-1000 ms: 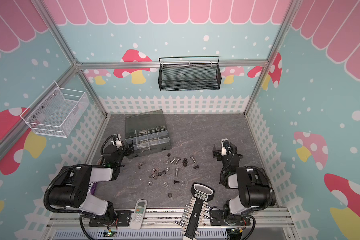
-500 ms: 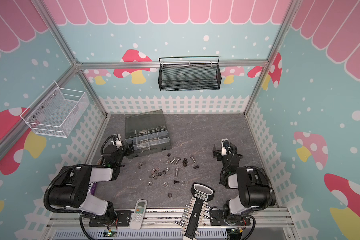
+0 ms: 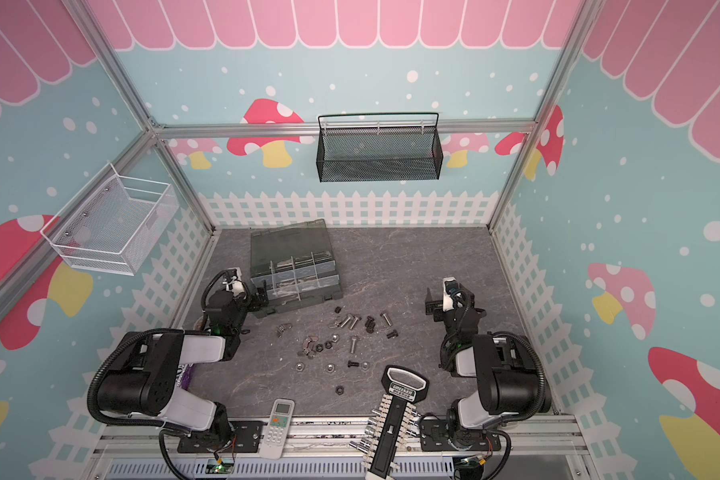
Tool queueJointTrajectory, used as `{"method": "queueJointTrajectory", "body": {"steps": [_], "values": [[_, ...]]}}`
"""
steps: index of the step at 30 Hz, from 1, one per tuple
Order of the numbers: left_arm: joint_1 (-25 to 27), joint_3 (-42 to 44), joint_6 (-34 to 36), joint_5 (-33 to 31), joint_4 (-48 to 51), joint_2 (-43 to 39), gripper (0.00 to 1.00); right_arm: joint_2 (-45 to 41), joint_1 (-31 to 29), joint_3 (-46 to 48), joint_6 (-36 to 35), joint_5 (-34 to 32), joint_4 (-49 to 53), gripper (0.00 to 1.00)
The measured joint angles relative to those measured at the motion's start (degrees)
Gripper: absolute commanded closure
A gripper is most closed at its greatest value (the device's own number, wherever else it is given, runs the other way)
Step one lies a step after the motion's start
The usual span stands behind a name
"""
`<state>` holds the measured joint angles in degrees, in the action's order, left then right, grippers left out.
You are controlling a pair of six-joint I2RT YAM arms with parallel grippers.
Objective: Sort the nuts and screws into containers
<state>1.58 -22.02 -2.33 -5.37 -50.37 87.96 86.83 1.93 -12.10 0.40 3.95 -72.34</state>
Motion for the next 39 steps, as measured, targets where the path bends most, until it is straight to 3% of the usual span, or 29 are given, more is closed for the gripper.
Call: {"method": "queueJointTrajectory", "body": {"steps": [39], "values": [[-0.81, 0.00, -0.04, 0.57, 0.46, 0.00, 0.00, 0.00, 0.00, 0.00, 0.00, 0.00, 0.00, 0.02]]}}
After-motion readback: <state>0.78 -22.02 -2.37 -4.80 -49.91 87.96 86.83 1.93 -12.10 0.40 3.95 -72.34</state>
